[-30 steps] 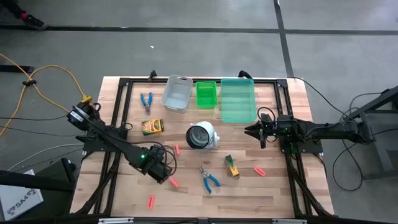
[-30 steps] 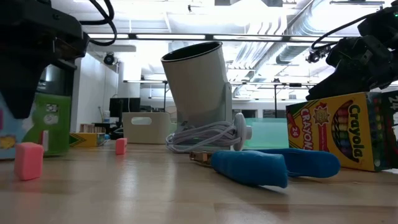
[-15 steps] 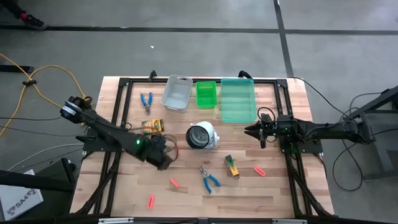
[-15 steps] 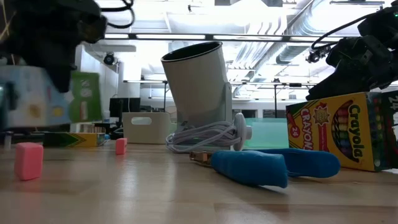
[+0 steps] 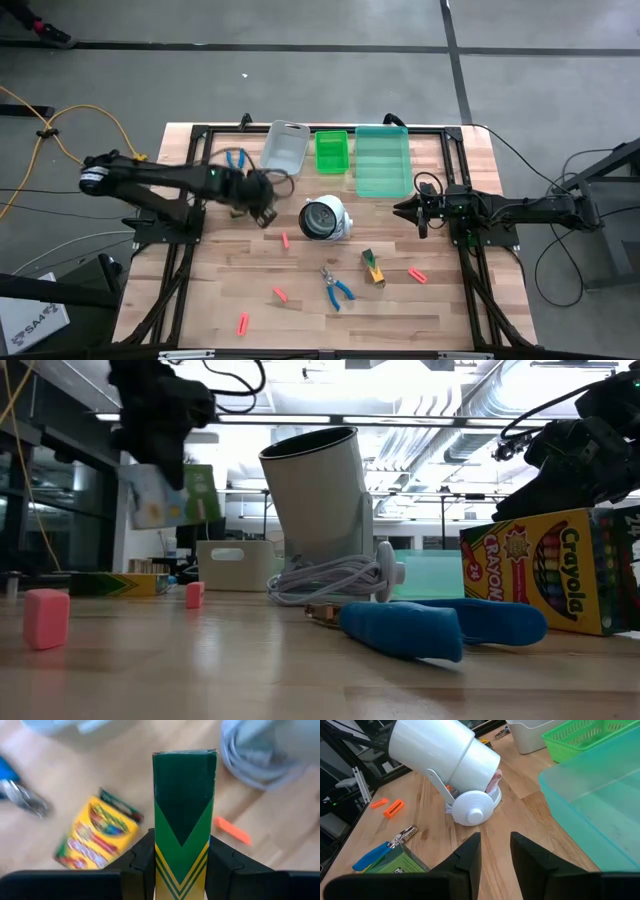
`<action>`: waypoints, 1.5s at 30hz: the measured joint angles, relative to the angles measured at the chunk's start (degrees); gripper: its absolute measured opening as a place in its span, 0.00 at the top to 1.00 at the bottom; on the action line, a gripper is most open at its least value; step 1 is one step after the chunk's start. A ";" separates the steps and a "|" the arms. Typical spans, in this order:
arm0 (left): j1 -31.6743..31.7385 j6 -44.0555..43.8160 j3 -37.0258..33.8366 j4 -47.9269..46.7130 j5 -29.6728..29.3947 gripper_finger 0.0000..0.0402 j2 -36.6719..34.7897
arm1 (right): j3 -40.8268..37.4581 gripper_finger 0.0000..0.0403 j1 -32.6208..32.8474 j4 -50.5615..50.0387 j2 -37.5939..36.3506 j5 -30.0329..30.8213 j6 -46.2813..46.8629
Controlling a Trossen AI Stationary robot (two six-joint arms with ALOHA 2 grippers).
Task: Pick & Place School Supplies
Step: Put the yellow crayon box into the blue bin
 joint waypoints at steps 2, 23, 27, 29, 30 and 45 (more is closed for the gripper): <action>3.67 4.52 0.00 1.60 1.11 0.73 -0.69 | 0.00 0.77 0.00 0.00 0.00 0.00 0.00; 23.87 40.62 0.02 35.67 9.31 0.73 -0.64 | 0.00 0.77 0.00 0.00 0.00 -0.02 0.00; 23.84 38.26 0.04 40.36 16.18 0.73 -0.31 | -0.01 0.77 0.00 0.00 0.00 0.00 0.00; 23.17 37.62 0.06 41.34 17.72 0.73 -0.31 | -0.01 0.77 0.00 0.00 0.00 0.00 0.00; 22.71 37.58 0.09 41.31 17.72 0.73 -0.31 | 0.00 0.77 0.00 0.00 0.00 0.00 0.00; 20.26 37.86 0.09 43.51 17.80 0.73 -0.31 | 0.00 0.77 0.00 0.02 0.00 0.02 -0.03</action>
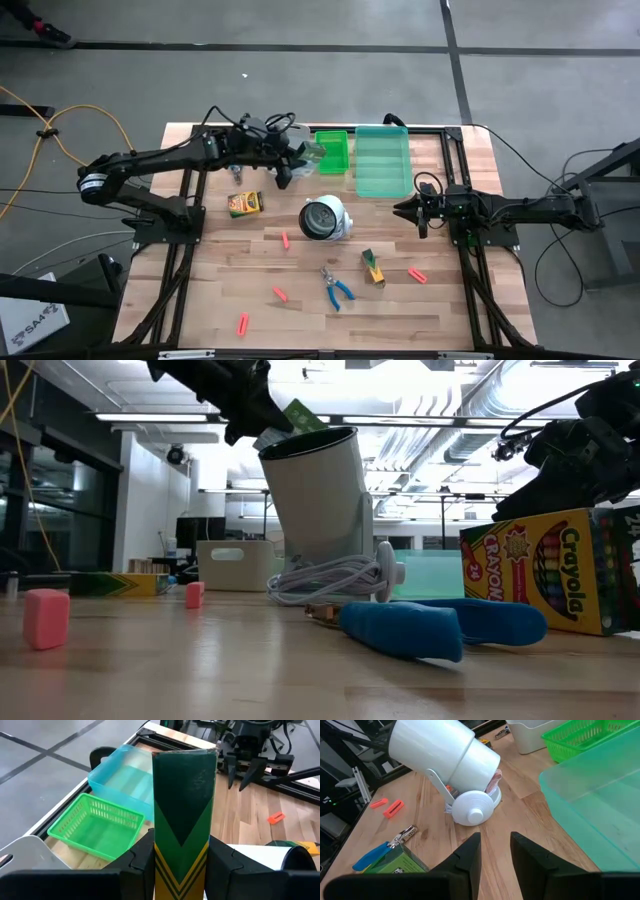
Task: Pick & Place School Supplies
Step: Put the yellow crayon box into the blue bin
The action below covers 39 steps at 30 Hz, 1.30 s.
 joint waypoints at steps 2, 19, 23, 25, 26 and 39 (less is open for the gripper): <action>0.00 -0.02 0.00 0.49 0.02 0.73 0.00 | 0.00 0.77 0.00 0.01 0.00 0.00 0.19; 0.02 1.29 0.00 5.59 2.77 0.73 0.00 | 0.00 0.77 -0.02 22.61 0.47 2.04 7.12; -0.03 1.29 0.00 8.38 5.07 0.73 0.16 | 0.12 0.77 0.00 29.67 5.00 -3.57 2.77; -0.60 1.29 0.00 10.07 6.31 0.73 0.67 | 1.34 0.77 -0.01 31.01 7.86 -3.55 1.02; -0.99 1.33 0.00 10.55 6.60 0.73 1.00 | 2.88 0.77 -0.02 31.45 9.68 -3.53 -0.21; -5.60 2.76 -0.07 14.51 5.99 0.73 2.91 | 24.68 0.76 -0.07 31.66 38.29 -0.07 -17.87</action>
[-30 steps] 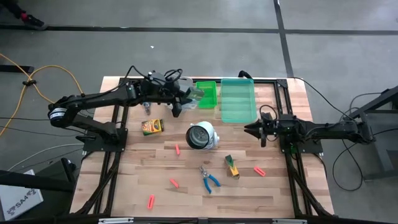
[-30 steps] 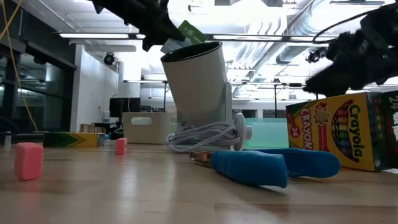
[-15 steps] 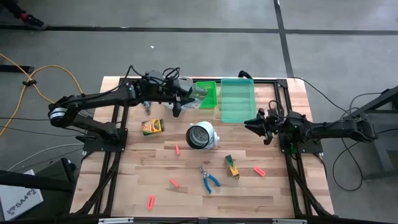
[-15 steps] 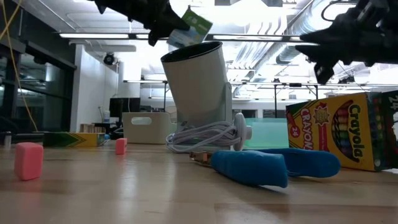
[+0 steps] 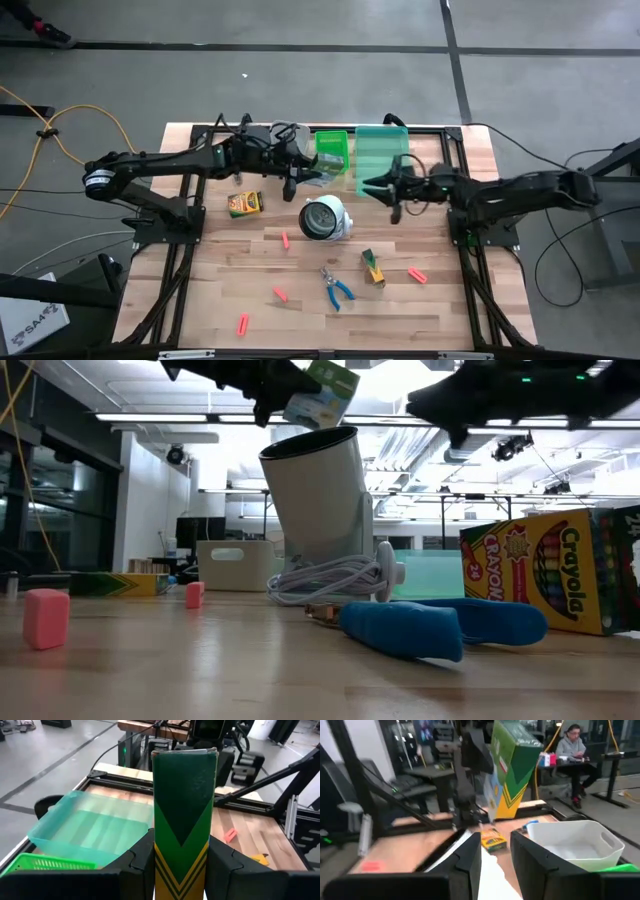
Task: Pick & Place School Supplies
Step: Put the yellow crayon box into the blue bin
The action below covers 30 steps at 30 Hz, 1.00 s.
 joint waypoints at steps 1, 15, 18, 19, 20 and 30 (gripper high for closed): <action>0.00 0.00 0.00 0.27 0.00 0.73 0.00 | 1.17 0.75 0.00 -0.26 1.71 -0.04 -0.68; -0.02 -0.04 0.00 0.90 0.81 0.73 -0.07 | 12.15 0.51 -0.15 0.18 12.28 1.56 -6.70; -0.53 -0.08 0.00 1.82 0.78 0.73 -0.07 | 12.13 0.49 -0.98 0.23 12.28 1.08 -6.54; -0.80 -0.09 0.00 2.22 0.76 0.73 -0.07 | 12.13 0.49 -1.30 0.38 12.28 0.71 -6.28; -1.09 -0.08 0.00 2.58 0.86 0.73 -0.07 | 12.13 0.49 -1.67 0.75 12.28 -0.23 -6.16; -3.44 0.48 0.00 6.15 1.79 0.73 -0.08 | 12.13 0.48 -2.23 5.24 12.28 -5.37 -5.83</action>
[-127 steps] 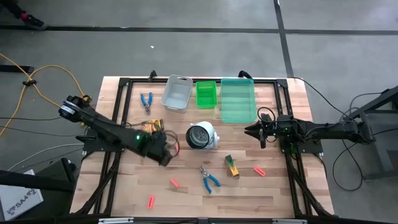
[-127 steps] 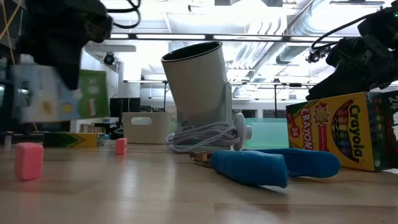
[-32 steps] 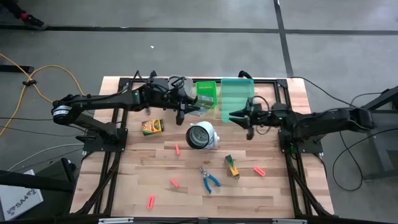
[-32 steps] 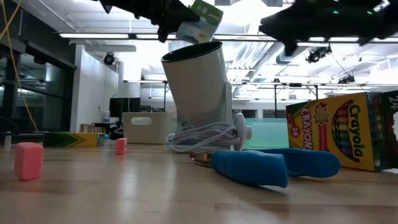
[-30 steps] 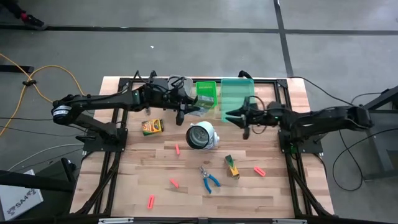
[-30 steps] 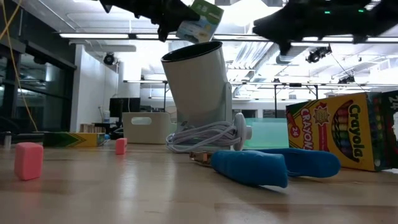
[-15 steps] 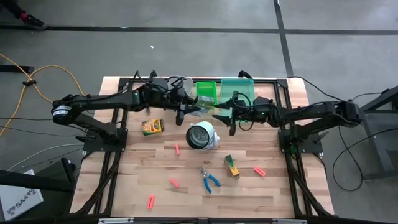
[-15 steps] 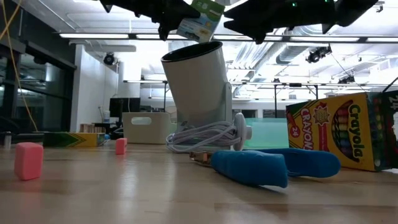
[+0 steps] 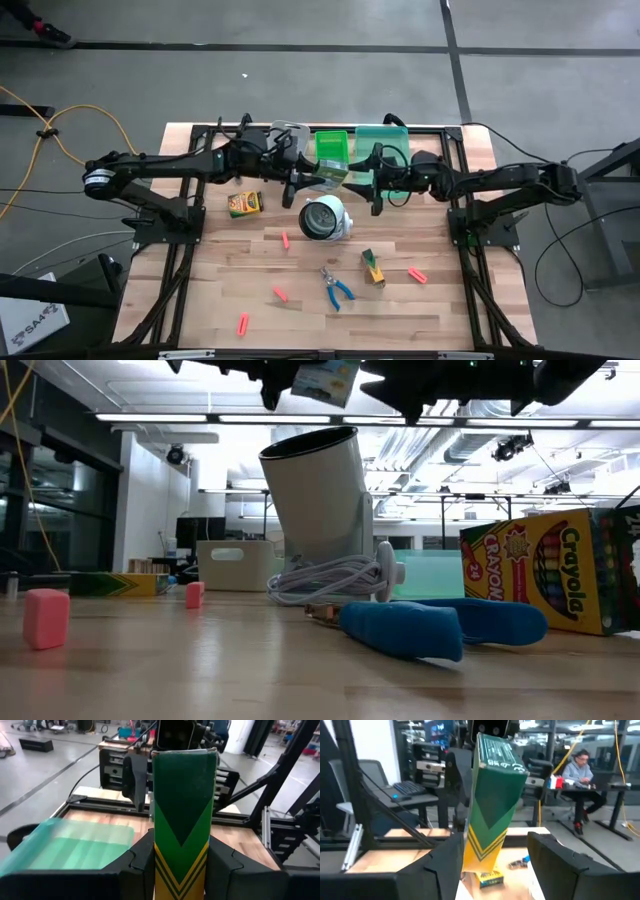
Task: Pick & Place School Supplies
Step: Put the yellow crayon box into the blue bin
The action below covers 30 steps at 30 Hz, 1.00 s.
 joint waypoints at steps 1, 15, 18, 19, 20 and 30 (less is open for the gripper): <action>-0.08 0.00 0.00 0.20 0.00 0.73 -0.01 | 0.00 0.48 0.01 0.58 0.00 -0.43 0.00; -0.21 0.02 0.00 3.18 -0.09 0.73 2.70 | 1.62 0.49 0.92 8.39 6.88 -1.22 0.12; -0.20 0.02 0.02 3.35 -0.07 0.73 2.69 | 3.48 0.49 0.92 8.61 7.92 -1.23 -0.82; -0.21 0.02 0.02 3.45 -0.03 0.73 2.68 | 3.82 0.49 0.92 8.36 8.01 -1.49 -1.22; -0.21 0.02 0.02 3.50 -0.01 0.73 2.68 | 4.05 0.49 0.92 8.20 8.02 -2.09 -1.35; -0.21 0.87 0.02 2.58 0.00 0.73 2.68 | 4.24 0.49 0.92 7.41 8.04 -1.41 -1.36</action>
